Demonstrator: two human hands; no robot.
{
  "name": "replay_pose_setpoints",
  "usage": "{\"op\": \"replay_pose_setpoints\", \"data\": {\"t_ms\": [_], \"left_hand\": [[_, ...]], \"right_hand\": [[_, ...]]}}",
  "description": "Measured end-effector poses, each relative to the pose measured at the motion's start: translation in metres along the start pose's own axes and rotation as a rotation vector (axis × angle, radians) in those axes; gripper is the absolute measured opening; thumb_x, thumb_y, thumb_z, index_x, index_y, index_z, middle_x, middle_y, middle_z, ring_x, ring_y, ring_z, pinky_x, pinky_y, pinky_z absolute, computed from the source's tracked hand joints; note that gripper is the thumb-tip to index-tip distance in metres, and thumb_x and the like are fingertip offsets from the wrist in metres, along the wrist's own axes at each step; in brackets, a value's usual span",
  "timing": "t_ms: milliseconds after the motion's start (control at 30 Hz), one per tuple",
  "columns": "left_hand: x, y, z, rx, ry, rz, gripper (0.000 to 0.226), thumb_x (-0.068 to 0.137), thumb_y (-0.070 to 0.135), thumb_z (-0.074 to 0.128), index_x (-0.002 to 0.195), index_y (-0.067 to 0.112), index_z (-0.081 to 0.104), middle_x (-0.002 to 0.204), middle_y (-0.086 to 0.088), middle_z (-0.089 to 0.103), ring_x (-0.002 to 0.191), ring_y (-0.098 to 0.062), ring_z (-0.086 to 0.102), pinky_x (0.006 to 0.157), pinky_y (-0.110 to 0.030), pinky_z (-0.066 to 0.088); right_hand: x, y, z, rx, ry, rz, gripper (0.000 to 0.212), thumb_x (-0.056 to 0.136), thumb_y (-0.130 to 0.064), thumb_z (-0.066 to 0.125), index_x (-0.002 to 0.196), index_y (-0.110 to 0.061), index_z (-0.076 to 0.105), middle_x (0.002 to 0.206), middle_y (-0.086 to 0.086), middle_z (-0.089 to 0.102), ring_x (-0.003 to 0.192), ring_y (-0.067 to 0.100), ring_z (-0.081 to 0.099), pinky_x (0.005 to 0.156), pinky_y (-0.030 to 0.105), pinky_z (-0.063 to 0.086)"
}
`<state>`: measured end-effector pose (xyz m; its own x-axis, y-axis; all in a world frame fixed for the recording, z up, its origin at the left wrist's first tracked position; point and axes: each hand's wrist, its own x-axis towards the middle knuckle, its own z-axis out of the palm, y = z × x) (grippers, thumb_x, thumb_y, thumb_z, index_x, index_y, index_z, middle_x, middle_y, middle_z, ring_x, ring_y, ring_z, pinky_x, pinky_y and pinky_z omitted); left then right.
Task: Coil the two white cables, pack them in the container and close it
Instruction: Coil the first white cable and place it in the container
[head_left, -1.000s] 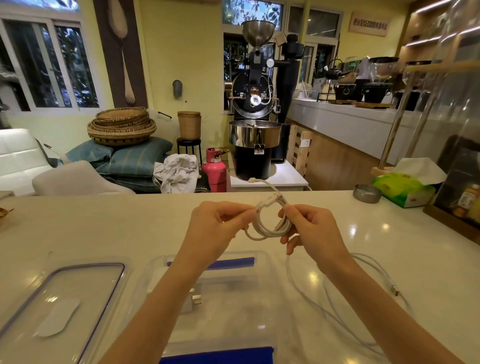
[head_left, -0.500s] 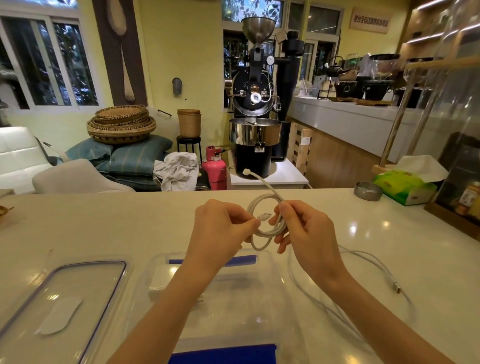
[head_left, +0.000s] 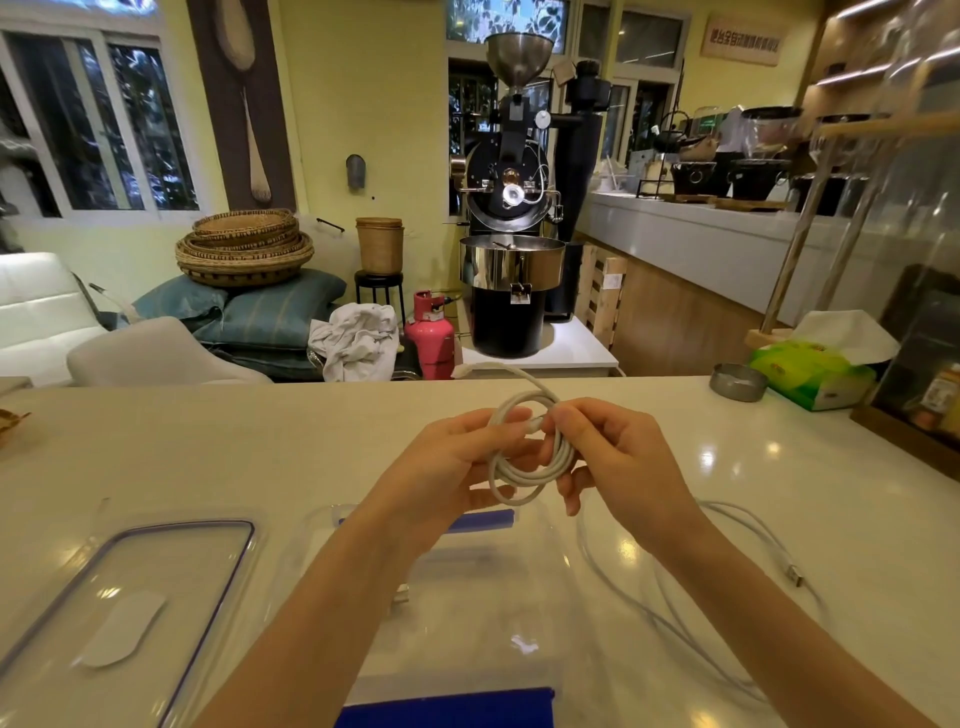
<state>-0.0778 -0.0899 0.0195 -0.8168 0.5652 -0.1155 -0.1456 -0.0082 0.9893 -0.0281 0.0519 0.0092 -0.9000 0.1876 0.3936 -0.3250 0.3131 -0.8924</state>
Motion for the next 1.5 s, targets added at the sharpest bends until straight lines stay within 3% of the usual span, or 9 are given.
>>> {"op": "replay_pose_setpoints", "data": {"t_ms": [200, 467, 767, 933, 1100, 1200, 1300, 1400, 1500], "left_hand": [[0.0, 0.003, -0.013, -0.334, -0.141, -0.121, 0.038, 0.069, 0.007, 0.063, 0.106, 0.012, 0.066, 0.078, -0.004, 0.069, 0.061, -0.01, 0.065, 0.063, -0.028, 0.055], [0.003, -0.001, -0.003, -0.873, -0.176, -0.294, 0.028, 0.07, 0.011, 0.062, 0.091, -0.007, 0.065, 0.079, -0.015, 0.067, 0.047, -0.014, 0.062, 0.058, -0.023, 0.053], [-0.002, 0.002, 0.0, -0.743, -0.032, -0.259, 0.016, 0.06, 0.011, 0.067, 0.073, 0.002, 0.07, 0.061, -0.006, 0.07, 0.046, -0.013, 0.065, 0.048, -0.025, 0.056], [0.006, 0.001, -0.013, -0.635, 0.25, -0.036, 0.006, 0.072, 0.012, 0.065, 0.074, 0.008, 0.069, 0.061, -0.004, 0.074, 0.053, -0.012, 0.07, 0.06, -0.023, 0.057], [0.008, -0.003, -0.015, -0.575, 0.365, 0.174, 0.013, 0.082, 0.012, 0.061, 0.073, 0.01, 0.07, 0.068, -0.004, 0.075, 0.064, -0.011, 0.071, 0.069, -0.021, 0.056], [0.005, -0.001, -0.006, -0.706, 0.279, 0.091, 0.008, 0.078, 0.013, 0.063, 0.077, 0.008, 0.069, 0.067, -0.005, 0.074, 0.063, -0.011, 0.071, 0.071, -0.023, 0.056], [0.001, 0.0, 0.003, -0.894, 0.043, -0.077, 0.036, 0.063, 0.014, 0.067, 0.097, 0.001, 0.065, 0.08, -0.009, 0.07, 0.074, -0.017, 0.068, 0.072, -0.029, 0.056], [-0.004, -0.001, 0.009, -0.749, -0.137, -0.107, 0.033, 0.062, 0.021, 0.068, 0.091, 0.006, 0.069, 0.081, -0.005, 0.069, 0.079, -0.016, 0.062, 0.072, -0.029, 0.055], [-0.001, -0.004, 0.015, -0.536, -0.054, -0.037, 0.019, 0.07, 0.025, 0.062, 0.079, 0.011, 0.071, 0.071, 0.001, 0.071, 0.065, -0.01, 0.066, 0.064, -0.024, 0.054]], "right_hand": [[-0.001, 0.0, 0.0, 0.038, -0.04, 0.064, 0.025, 0.092, -0.015, 0.045, 0.076, -0.013, 0.064, 0.053, -0.006, 0.063, 0.044, 0.013, 0.056, 0.037, 0.021, 0.049], [0.001, -0.003, -0.004, 0.118, -0.086, 0.107, 0.026, 0.092, -0.014, 0.045, 0.077, -0.009, 0.065, 0.05, -0.005, 0.061, 0.042, 0.012, 0.053, 0.036, 0.022, 0.048], [-0.001, -0.01, -0.008, 0.158, -0.144, 0.099, 0.028, 0.092, -0.015, 0.044, 0.074, -0.008, 0.064, 0.051, -0.003, 0.061, 0.044, 0.014, 0.053, 0.035, 0.021, 0.047], [0.0, -0.014, -0.011, 0.14, -0.139, 0.096, 0.027, 0.092, -0.016, 0.044, 0.075, -0.01, 0.063, 0.054, -0.003, 0.063, 0.044, 0.013, 0.055, 0.038, 0.02, 0.049], [0.001, -0.013, -0.009, 0.166, -0.129, 0.105, 0.026, 0.092, -0.015, 0.044, 0.076, -0.008, 0.063, 0.058, 0.001, 0.063, 0.044, 0.012, 0.055, 0.039, 0.022, 0.05], [0.001, -0.014, -0.011, 0.201, -0.085, 0.115, 0.026, 0.092, -0.016, 0.045, 0.075, -0.008, 0.064, 0.059, 0.003, 0.062, 0.045, 0.013, 0.055, 0.04, 0.023, 0.051], [0.002, -0.014, -0.013, 0.206, -0.058, 0.122, 0.026, 0.091, -0.016, 0.046, 0.075, -0.008, 0.065, 0.054, 0.0, 0.062, 0.044, 0.014, 0.055, 0.039, 0.023, 0.051], [0.003, -0.011, -0.013, 0.167, -0.027, 0.146, 0.025, 0.091, -0.017, 0.048, 0.076, -0.008, 0.066, 0.053, -0.001, 0.061, 0.043, 0.013, 0.056, 0.04, 0.023, 0.052], [0.004, -0.008, -0.012, 0.135, -0.012, 0.168, 0.024, 0.091, -0.017, 0.048, 0.078, -0.008, 0.066, 0.055, 0.0, 0.062, 0.043, 0.013, 0.058, 0.041, 0.024, 0.053]]}}
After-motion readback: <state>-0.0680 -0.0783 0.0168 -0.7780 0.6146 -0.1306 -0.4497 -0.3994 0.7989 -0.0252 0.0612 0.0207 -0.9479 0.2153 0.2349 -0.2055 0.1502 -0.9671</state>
